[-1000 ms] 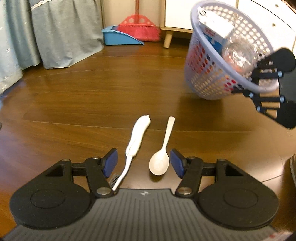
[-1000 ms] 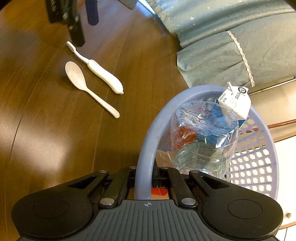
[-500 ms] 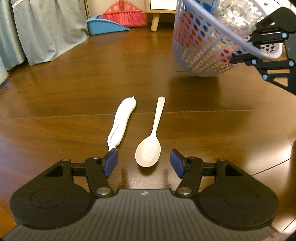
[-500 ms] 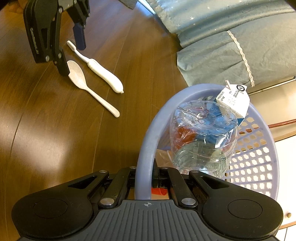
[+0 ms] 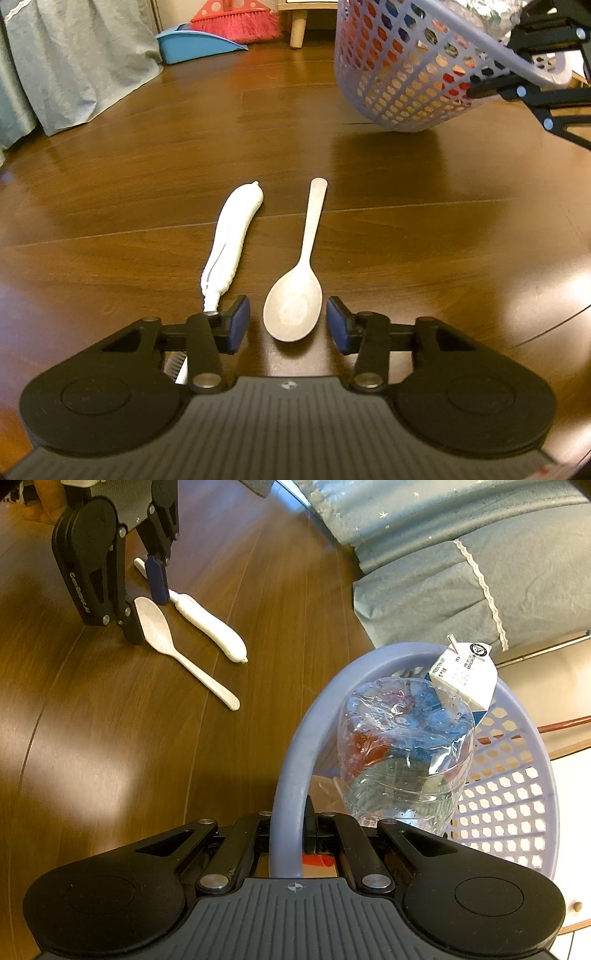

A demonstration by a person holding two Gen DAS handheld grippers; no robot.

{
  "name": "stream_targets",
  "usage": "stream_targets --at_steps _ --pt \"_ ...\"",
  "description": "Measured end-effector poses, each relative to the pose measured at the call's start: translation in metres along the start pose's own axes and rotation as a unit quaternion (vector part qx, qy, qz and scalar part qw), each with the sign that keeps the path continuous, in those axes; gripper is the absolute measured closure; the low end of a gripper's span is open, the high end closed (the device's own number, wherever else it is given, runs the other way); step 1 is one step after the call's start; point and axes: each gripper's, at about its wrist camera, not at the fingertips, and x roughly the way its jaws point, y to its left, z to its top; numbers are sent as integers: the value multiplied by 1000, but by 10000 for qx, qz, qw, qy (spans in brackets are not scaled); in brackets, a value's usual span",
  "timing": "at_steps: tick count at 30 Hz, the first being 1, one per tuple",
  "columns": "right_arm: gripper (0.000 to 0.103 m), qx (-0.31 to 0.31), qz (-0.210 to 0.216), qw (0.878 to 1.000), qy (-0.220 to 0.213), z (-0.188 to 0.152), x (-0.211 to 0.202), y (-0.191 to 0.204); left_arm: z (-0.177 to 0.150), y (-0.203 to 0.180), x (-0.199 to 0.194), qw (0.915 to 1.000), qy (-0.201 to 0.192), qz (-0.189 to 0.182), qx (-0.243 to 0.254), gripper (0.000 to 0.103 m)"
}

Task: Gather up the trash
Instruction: 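Move the left gripper to the white plastic spoon and grasp it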

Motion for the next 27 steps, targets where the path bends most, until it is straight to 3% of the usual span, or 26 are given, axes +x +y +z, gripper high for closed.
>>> stream_targets --at_steps 9,27 --pt "103 4 0 10000 1 -1 -1 0 2 -1 4 10000 25 12 29 72" --pt "103 41 4 10000 2 -3 1 1 1 -3 -5 9998 3 -132 -164 75"
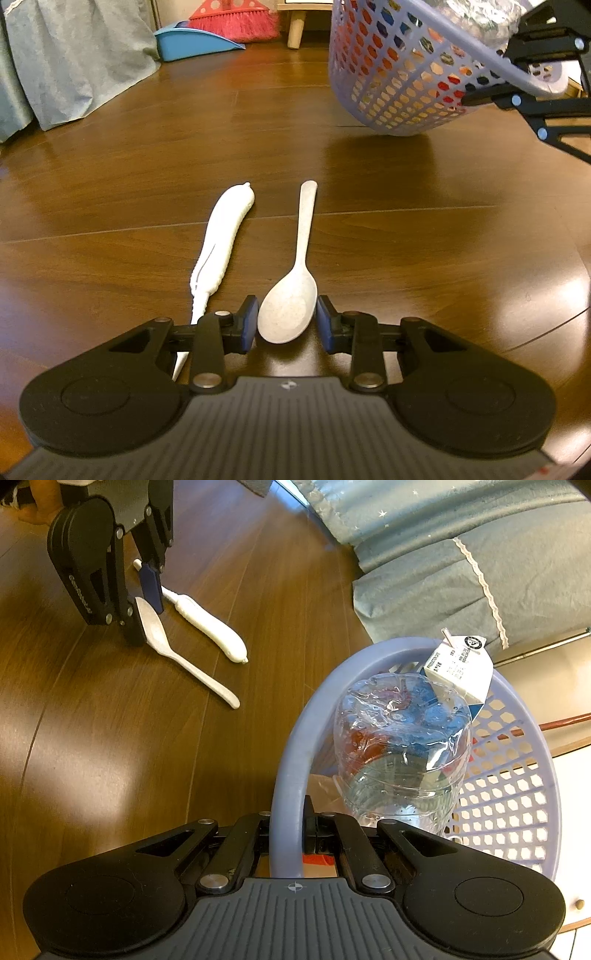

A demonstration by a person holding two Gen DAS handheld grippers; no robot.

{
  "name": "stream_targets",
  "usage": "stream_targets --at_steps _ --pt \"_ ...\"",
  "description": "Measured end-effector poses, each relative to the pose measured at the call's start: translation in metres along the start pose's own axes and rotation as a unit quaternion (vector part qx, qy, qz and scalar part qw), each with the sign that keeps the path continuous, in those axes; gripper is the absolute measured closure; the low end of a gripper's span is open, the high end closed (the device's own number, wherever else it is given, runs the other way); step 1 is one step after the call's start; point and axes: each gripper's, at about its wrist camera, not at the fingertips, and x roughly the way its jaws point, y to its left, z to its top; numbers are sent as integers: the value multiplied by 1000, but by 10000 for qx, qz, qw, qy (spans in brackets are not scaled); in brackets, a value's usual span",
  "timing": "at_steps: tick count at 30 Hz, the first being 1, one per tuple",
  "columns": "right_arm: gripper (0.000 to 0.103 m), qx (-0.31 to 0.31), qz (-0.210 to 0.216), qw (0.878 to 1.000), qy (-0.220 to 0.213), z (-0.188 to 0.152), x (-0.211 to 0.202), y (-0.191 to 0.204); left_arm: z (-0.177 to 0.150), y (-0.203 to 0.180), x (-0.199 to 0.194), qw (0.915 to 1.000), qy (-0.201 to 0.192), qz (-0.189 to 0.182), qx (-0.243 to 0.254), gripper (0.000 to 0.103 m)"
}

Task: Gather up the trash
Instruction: 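Move the left gripper to the white plastic spoon and grasp it, then lift the spoon with the left gripper over the wastebasket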

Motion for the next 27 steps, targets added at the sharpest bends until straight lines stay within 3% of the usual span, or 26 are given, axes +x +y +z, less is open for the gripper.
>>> stream_targets --at_steps 14,18,27 --pt "103 -8 -2 10000 1 0 -1 1 -7 -3 -1 9994 126 -51 -309 75" --pt "103 -3 5 10000 0 1 -1 0 -10 -3 -1 9992 114 -10 -391 65" --pt "103 23 5 10000 6 3 -1 1 -8 -6 1 9992 87 -24 -385 66"
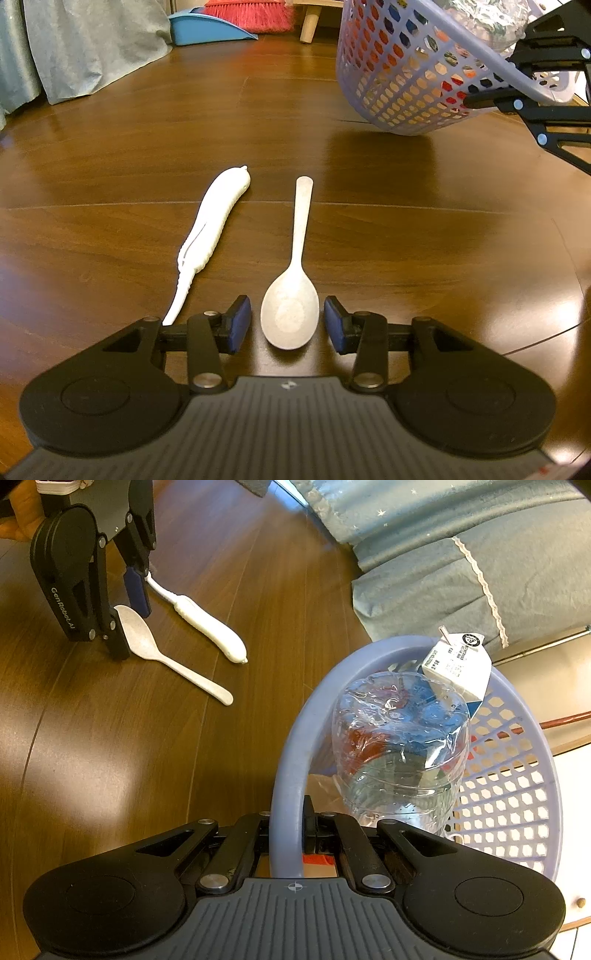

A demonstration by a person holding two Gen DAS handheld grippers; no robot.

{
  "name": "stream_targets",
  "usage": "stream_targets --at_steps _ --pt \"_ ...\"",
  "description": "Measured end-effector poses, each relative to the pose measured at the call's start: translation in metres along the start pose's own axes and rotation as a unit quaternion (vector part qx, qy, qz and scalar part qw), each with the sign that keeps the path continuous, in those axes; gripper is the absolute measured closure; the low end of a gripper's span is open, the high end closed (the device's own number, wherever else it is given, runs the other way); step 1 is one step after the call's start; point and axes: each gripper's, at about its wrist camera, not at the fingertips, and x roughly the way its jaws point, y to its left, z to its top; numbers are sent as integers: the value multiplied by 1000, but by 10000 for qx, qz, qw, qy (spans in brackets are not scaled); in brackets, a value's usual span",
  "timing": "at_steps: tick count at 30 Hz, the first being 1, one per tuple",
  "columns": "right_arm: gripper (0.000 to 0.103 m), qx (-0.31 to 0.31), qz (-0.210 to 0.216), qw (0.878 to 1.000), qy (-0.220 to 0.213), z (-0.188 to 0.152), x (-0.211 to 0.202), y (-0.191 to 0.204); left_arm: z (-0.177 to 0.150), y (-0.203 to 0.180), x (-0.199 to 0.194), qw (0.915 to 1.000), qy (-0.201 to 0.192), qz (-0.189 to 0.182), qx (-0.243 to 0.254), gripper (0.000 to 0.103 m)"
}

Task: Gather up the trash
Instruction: 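Lift the spoon with the left gripper over the wastebasket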

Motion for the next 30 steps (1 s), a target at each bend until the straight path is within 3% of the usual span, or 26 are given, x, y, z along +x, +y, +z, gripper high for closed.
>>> stream_targets --at_steps 2,3,8,15,30 --pt "103 3 -1 10000 -1 0 0 0 1 0 1 10000 23 -4 -21 67" --pt "103 -2 0 10000 -2 -1 0 0 2 0 1 10000 26 -6 -32 75" --pt "103 1 2 10000 -5 -1 0 -1 3 0 0 10000 65 -51 -35 75" --pt "103 7 6 10000 -3 -1 -1 -1 8 8 -18 9994 44 234 -245 75" --pt "103 10 27 10000 11 -4 -1 -3 62 18 -94 9958 -532 304 -687 76"
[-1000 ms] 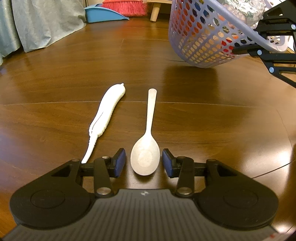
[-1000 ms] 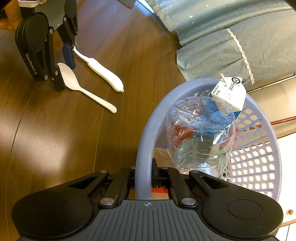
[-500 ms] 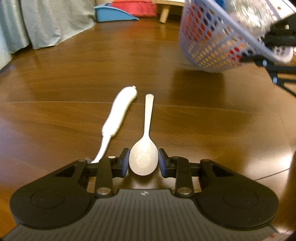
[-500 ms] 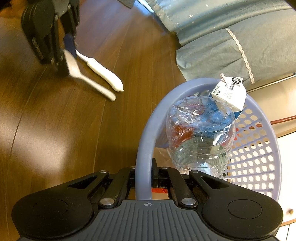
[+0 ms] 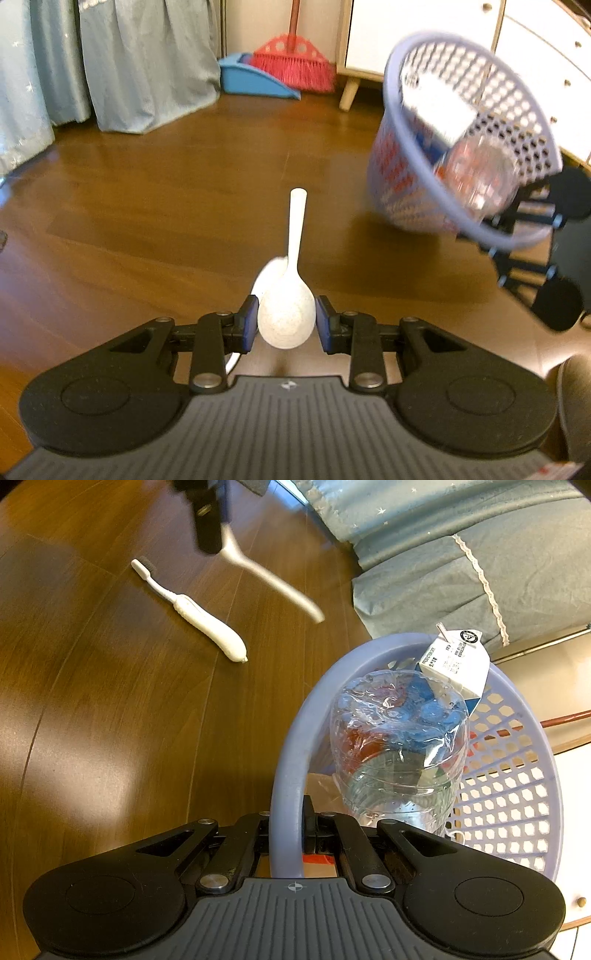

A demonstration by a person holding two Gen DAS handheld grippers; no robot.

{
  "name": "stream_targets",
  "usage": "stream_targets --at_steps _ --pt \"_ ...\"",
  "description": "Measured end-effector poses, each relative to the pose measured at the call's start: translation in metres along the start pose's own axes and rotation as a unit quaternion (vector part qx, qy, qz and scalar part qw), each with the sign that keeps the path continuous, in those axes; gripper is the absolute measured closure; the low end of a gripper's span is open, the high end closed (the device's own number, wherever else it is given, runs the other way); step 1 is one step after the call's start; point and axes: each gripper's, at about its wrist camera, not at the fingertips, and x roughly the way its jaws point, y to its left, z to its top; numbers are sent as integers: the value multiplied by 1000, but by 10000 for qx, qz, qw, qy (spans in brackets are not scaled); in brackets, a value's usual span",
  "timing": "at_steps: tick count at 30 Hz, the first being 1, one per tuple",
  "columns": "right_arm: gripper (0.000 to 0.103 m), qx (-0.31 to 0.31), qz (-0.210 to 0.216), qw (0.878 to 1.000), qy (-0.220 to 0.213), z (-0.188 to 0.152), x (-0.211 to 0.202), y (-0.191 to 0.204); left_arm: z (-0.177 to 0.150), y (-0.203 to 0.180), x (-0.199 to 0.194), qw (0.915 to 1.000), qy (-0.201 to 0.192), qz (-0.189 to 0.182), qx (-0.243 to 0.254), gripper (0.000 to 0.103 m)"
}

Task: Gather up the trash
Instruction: 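Lift the spoon with the left gripper over the wastebasket, then open the left gripper to drop the spoon into the wastebasket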

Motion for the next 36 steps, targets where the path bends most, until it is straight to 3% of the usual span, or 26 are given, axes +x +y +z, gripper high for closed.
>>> stream_targets --at_steps 22,36 --pt "103 23 12 10000 1 1 1 -4 80 -54 -74 9935 -740 -854 109 76" --pt "103 57 6 10000 -11 0 1 -5 132 -108 -36 9892 -428 -1295 528 75"
